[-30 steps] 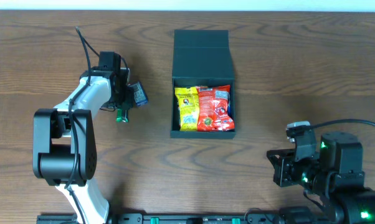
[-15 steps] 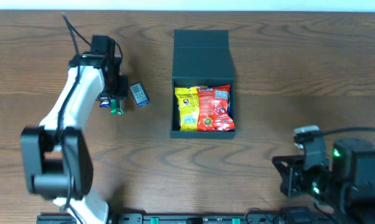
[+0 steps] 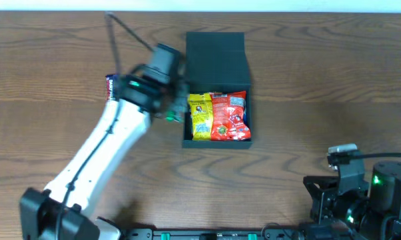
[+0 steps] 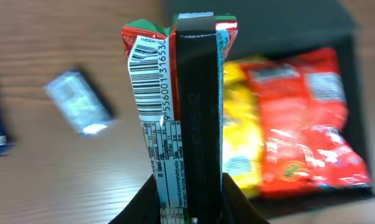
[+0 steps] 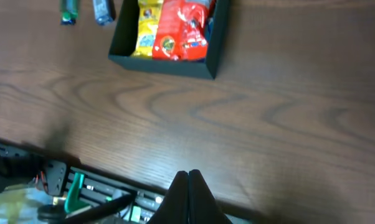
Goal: Pack container
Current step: 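Lift the green bar and carry it over the box, then lower the green bar into the box's left side and release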
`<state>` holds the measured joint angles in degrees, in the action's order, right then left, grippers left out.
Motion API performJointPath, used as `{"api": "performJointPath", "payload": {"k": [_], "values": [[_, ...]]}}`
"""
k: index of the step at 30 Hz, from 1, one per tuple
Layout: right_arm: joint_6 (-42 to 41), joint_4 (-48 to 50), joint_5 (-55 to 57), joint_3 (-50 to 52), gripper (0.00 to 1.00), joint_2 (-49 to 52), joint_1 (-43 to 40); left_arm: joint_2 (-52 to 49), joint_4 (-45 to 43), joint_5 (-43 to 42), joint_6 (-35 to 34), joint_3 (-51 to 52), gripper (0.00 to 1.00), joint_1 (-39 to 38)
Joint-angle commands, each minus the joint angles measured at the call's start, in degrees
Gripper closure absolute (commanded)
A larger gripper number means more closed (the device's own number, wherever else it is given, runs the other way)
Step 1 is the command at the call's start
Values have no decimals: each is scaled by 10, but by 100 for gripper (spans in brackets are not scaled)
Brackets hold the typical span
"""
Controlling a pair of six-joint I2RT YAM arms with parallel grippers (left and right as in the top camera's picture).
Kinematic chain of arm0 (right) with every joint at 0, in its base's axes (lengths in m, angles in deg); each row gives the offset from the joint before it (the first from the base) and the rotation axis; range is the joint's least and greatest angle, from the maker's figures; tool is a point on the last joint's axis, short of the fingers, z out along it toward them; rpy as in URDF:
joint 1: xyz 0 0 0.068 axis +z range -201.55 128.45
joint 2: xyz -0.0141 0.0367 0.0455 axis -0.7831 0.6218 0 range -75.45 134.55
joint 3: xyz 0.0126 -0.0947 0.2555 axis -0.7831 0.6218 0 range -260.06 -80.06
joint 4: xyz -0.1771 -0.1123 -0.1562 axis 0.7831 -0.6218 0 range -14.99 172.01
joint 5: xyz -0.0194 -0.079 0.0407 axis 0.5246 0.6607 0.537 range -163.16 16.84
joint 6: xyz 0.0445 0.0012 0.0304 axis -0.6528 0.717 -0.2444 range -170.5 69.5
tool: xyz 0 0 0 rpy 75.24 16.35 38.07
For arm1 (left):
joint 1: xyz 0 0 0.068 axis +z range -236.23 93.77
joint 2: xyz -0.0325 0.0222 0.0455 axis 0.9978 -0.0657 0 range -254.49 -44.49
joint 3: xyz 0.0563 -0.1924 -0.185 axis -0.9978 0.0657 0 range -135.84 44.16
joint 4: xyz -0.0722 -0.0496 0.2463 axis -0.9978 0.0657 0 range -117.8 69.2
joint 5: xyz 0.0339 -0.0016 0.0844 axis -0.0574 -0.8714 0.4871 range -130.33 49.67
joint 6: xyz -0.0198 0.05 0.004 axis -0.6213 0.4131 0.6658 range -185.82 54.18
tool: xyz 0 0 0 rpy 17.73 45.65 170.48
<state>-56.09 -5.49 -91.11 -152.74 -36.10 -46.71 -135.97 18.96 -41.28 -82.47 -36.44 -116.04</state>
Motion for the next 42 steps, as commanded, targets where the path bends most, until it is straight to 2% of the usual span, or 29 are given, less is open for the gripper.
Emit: {"api": "performJointPath", "payload": {"k": [1, 3, 8, 18, 22, 38, 39, 40, 42], "values": [[3, -13, 6, -5, 98, -1, -3, -31, -12, 42, -61, -7, 82, -46], [3, -24, 6, -5, 99, -1, -3, -54, -22, 48, -64, -7, 82, -69], [3, -40, 6, -5, 99, -1, -3, -108, -18, 43, -130, -7, 83, -82], [3, -40, 6, -5, 98, -1, -3, -143, -19, 61, -157, -5, 83, -80], [3, -41, 6, -5, 99, -1, -3, -143, -19, 94, -155, -5, 83, -80], [-2, -40, 6, -5, 98, -1, -3, -166, -21, 79, -116, -5, 82, -66], [-1, -40, 6, -5, 99, -1, -3, -166, -21, 79, -116, -5, 80, -66], [-2, -40, 6, -5, 98, -1, -3, -166, -21, 80, -116, -5, 73, -66], [-1, -41, 6, -5, 98, -1, -3, -166, -20, 80, -116, -5, 40, -65]]}}
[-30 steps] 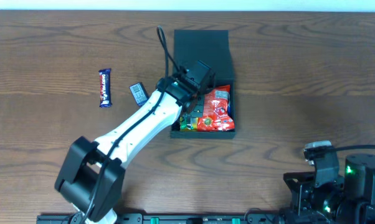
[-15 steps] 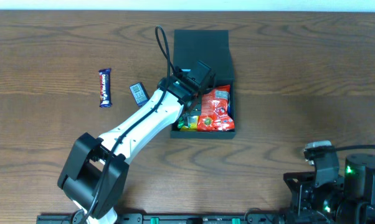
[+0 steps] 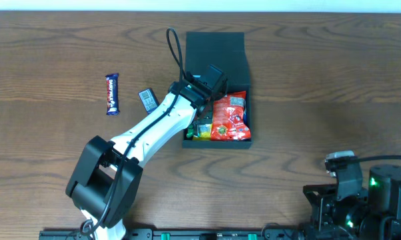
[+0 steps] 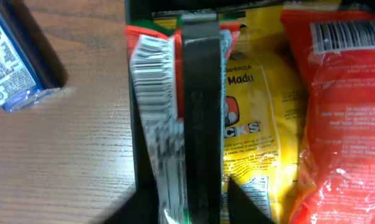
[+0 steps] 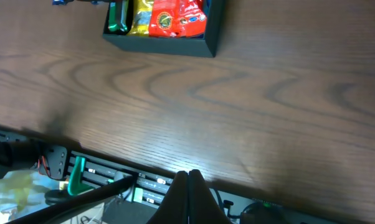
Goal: Pack container
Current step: 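Lower the green bar into the box's left side and release, then move the left gripper to the blue Dairy Milk bar and grasp it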
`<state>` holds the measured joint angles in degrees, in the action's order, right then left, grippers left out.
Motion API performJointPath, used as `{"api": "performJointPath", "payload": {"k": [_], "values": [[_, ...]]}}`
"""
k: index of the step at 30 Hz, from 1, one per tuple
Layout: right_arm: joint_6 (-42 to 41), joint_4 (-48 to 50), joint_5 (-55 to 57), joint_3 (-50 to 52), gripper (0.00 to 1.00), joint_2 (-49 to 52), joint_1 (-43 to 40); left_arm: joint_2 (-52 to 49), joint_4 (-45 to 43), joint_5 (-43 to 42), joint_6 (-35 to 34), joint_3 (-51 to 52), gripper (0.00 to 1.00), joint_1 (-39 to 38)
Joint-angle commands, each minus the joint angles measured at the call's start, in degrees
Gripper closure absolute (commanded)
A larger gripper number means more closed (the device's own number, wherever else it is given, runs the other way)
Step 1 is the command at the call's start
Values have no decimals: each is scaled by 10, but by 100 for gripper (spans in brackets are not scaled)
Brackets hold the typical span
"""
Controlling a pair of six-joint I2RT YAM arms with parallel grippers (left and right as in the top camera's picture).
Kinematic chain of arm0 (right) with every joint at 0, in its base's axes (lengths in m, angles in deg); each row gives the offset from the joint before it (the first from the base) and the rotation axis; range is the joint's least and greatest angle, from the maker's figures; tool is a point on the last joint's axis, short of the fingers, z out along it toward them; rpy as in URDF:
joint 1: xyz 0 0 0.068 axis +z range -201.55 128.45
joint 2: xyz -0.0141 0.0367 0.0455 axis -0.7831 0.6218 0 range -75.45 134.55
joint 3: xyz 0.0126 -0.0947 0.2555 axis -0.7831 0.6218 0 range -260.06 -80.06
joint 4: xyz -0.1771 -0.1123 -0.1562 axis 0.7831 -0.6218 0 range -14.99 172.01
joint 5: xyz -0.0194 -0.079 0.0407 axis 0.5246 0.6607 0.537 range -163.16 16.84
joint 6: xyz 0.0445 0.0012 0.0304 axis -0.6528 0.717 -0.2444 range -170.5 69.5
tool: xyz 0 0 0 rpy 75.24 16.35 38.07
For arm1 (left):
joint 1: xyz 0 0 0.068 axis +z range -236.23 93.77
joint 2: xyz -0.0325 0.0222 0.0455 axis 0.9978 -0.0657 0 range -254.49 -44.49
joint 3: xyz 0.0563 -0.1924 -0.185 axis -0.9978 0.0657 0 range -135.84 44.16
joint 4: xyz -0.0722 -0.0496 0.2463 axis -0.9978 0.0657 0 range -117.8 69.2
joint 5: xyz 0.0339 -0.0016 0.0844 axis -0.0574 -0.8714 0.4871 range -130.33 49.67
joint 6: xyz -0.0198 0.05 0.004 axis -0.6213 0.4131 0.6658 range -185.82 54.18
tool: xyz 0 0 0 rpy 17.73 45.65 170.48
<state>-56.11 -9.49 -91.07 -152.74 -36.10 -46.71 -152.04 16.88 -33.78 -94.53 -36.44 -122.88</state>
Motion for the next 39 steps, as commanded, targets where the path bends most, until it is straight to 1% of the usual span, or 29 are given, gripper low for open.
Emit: {"api": "performJointPath", "payload": {"k": [1, 3, 6, 11, 14, 18, 19, 21, 23, 25, 27, 29, 31, 33, 36, 39], "values": [[-1, -1, 5, -5, 98, -1, -3, -4, 1, 5, 4, -5, 36, 4], [-1, -1, 5, -5, 99, -1, -3, -2, 3, 5, 4, -7, 35, 4], [-1, -3, 5, -5, 99, -1, -3, 17, 10, 5, 4, -14, 35, 4], [-1, -4, 6, -5, 98, -1, -3, 91, 9, 13, 15, -24, 35, 4], [-1, -4, 6, -5, 99, -1, -3, 160, 11, 57, 25, -25, 33, 4], [-1, -4, 6, -5, 99, -1, -3, 238, 28, 174, 34, -25, 26, 18], [-1, -4, 6, -5, 98, -1, -3, 249, 38, 193, 34, -25, 25, 31], [-1, -4, 6, -4, 99, -1, -3, 257, 63, 193, 31, -25, 25, 69], [-1, -4, 6, -3, 98, -1, -3, 255, 98, 186, 4, -22, 25, 118], [-1, -4, 6, -3, 98, -1, -3, 249, 116, 167, -2, -11, 26, 172], [-1, -4, 6, -3, 98, -1, -3, 243, 115, 136, -1, 6, 28, 229], [-1, -4, 6, -3, 98, -1, -3, 239, 97, 105, 20, 29, 27, 273], [-1, -2, 6, -3, 98, -1, -3, 233, 56, 64, 65, 61, 25, 313], [-1, 2, 6, -3, 97, -1, -3, 227, 15, 39, 105, 89, 23, 336], [2, 9, 6, -3, 97, -1, -3, 204, -30, 37, 168, 115, 20, 359], [6, 12, 6, -3, 97, -1, -3, 164, -56, 33, 232, 118, 19, 369]]}}
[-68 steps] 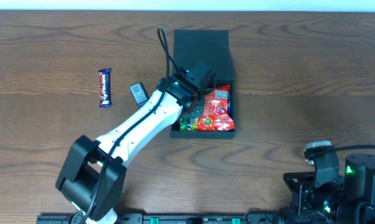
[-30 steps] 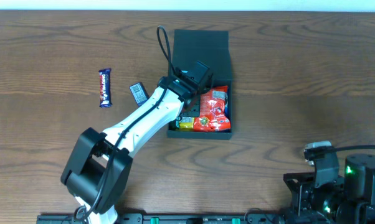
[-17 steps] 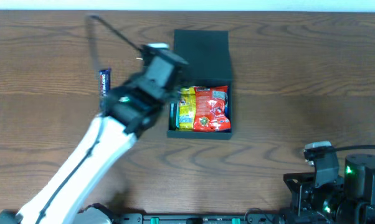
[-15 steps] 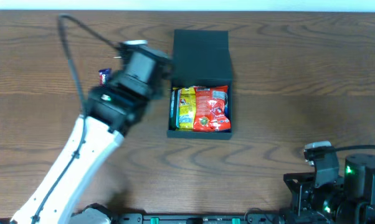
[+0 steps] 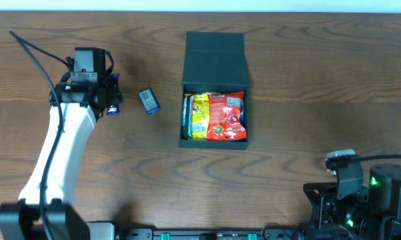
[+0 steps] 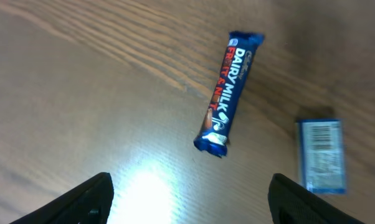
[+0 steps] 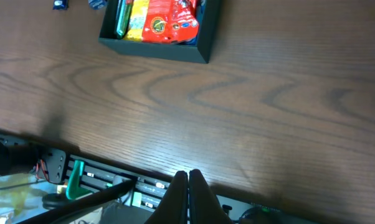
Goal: Pack container
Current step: 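Move the left gripper to the blue Dairy Milk bar and grasp it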
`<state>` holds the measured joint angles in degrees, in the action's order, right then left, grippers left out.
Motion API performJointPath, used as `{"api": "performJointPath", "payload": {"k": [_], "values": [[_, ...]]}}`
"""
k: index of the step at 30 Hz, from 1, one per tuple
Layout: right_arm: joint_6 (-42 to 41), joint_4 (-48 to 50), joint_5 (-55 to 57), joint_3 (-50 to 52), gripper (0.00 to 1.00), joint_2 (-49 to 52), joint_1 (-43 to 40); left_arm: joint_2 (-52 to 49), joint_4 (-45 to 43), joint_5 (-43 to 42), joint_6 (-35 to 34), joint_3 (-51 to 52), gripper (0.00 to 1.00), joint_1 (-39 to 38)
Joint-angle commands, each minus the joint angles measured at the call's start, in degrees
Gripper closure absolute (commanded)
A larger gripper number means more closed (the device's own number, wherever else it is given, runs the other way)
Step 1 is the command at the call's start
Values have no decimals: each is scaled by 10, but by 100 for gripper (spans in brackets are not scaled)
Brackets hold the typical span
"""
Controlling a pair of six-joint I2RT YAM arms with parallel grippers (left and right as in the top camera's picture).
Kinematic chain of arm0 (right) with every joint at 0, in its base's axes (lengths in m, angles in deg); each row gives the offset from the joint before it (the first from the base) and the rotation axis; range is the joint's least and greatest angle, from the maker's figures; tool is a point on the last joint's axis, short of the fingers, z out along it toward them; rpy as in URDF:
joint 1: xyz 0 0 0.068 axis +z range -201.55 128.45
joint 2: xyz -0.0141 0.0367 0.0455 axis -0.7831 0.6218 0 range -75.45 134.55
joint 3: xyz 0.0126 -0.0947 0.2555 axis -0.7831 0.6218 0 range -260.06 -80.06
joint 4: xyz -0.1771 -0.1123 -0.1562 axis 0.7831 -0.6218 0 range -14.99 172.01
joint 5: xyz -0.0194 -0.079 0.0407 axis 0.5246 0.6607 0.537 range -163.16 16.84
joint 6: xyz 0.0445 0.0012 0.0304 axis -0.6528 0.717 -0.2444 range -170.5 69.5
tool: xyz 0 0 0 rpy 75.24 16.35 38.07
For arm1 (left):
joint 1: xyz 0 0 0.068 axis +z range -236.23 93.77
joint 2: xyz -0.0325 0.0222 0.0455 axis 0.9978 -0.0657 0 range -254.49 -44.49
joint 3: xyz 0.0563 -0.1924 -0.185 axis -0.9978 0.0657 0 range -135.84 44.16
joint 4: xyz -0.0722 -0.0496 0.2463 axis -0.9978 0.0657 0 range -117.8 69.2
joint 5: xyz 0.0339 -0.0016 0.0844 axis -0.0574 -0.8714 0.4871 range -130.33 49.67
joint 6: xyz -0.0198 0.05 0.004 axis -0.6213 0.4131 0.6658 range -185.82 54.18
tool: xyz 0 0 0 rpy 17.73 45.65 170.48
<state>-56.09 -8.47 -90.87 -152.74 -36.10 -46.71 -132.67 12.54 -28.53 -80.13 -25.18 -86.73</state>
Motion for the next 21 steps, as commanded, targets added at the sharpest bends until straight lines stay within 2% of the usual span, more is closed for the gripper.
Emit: {"api": "performJointPath", "payload": {"k": [1, 8, 9, 10, 13, 14, 21], "values": [[5, 2, 4, -3, 97, -1, -3, -43, -19, -26, 105, 5, 19, 8], [5, 4, 4, -3, 95, -1, -3, -133, -66, -34, 163, 5, 14, 9], [5, 4, 4, -3, 92, -1, -3, -143, -71, -34, 172, 5, 14, 9], [5, 4, 4, -3, 79, -1, -3, -154, -77, -34, 176, 5, 14, 9], [5, 5, 4, -3, 57, -1, -3, -171, -90, -33, 182, 5, 13, 10], [5, 5, 4, -3, 54, -1, -3, -176, -96, -34, 185, 5, 12, 10], [5, 5, 4, -3, 50, -1, -3, -204, -133, -36, 212, 5, 11, 16]]}}
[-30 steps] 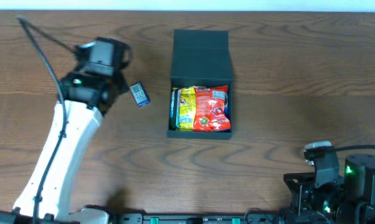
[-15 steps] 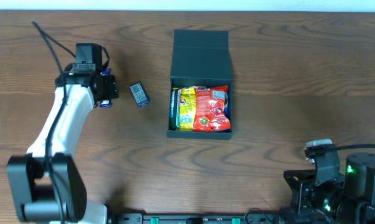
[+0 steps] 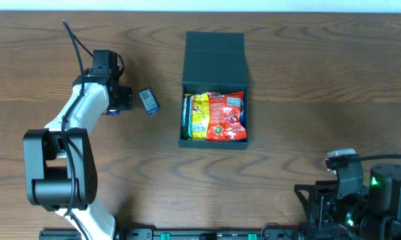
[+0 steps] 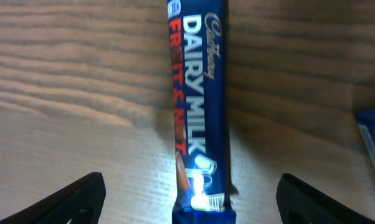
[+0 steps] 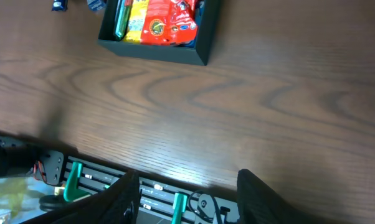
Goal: Pack container
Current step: 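Move the left gripper to the blue Dairy Milk bar and grasp it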
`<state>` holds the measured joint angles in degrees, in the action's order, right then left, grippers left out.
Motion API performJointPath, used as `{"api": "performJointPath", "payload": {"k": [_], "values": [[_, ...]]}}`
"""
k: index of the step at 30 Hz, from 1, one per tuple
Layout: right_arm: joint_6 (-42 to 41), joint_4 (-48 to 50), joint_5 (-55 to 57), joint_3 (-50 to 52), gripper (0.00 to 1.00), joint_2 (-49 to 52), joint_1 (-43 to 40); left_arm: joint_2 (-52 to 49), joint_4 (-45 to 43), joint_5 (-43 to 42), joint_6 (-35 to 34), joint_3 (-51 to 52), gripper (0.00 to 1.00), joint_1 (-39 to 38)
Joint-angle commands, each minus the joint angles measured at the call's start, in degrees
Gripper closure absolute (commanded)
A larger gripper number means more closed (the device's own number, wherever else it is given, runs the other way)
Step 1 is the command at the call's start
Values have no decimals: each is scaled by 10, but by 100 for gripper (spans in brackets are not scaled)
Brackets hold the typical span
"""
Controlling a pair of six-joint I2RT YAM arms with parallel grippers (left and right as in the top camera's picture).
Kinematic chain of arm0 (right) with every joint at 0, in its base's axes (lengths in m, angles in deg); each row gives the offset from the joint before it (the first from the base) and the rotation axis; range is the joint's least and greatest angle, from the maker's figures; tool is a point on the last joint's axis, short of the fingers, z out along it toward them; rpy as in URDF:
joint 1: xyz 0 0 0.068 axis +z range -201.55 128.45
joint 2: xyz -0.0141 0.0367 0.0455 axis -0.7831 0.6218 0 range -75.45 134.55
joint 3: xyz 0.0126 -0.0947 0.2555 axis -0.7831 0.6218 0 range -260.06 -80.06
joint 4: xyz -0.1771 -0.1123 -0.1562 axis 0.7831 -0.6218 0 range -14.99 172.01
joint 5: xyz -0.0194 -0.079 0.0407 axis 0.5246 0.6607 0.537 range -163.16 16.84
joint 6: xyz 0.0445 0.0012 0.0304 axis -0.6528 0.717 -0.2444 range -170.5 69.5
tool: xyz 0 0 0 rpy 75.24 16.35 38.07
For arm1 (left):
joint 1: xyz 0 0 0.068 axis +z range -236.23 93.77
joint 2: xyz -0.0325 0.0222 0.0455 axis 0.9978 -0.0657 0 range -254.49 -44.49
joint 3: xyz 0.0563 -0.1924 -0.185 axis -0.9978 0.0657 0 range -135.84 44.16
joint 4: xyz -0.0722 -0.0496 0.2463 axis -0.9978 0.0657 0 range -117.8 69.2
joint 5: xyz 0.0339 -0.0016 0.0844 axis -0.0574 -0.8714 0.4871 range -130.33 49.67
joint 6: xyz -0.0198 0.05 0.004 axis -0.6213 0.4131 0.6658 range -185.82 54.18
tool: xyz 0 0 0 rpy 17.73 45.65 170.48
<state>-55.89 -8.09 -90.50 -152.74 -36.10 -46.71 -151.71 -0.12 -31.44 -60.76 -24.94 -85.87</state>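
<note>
A blue Dairy Milk bar (image 4: 197,106) lies flat on the wooden table. My left gripper (image 4: 194,202) is open and low over it, one finger on each side, not closed on it. The overhead view puts this gripper (image 3: 114,99) at the far left. A small blue packet (image 3: 148,101) lies just to its right. The black box (image 3: 214,144) sits mid-table with its lid flipped back. Inside are a green-red bar (image 3: 186,117), a yellow bag (image 3: 199,115) and a red bag (image 3: 226,115). My right gripper (image 5: 190,199) is open and empty near the table's front edge.
The box's lid (image 3: 214,50) lies flat behind the box. The right arm's base (image 3: 380,193) sits at the front right corner. A rail with green clamps (image 5: 72,180) runs below the table's front edge.
My left gripper has come down close over the Dairy Milk bar, which now lies between its open fingers. My right gripper, shut before, now stands open.
My left gripper first held the green-red bar just left of the box. Then it had the bar down in the box's left side. Later the bar lay in the box and the gripper was open above the Dairy Milk bar, which it now straddles.
</note>
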Motion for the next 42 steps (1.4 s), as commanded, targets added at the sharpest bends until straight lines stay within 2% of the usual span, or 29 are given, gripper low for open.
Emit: {"api": "performJointPath", "payload": {"k": [1, 7, 16, 22, 31, 42], "values": [[3, 1, 0, -3, 50, -1, -3, -14, -12, -9, 19, 3, 11, 10], [3, 3, 0, -3, 49, -1, -3, -15, -37, -71, 27, 3, 14, 26], [3, 8, 0, -3, 48, -1, -3, -35, -46, -75, 27, 3, 21, 30], [3, 16, 0, -3, 42, -1, -3, -54, -47, -77, 26, 3, 22, 30], [3, 16, 0, -3, 42, -1, -3, -56, -56, -90, 24, 3, 49, 30], [3, 18, 0, -3, 42, -1, -3, -56, -52, -90, 24, 3, 64, 30]]}}
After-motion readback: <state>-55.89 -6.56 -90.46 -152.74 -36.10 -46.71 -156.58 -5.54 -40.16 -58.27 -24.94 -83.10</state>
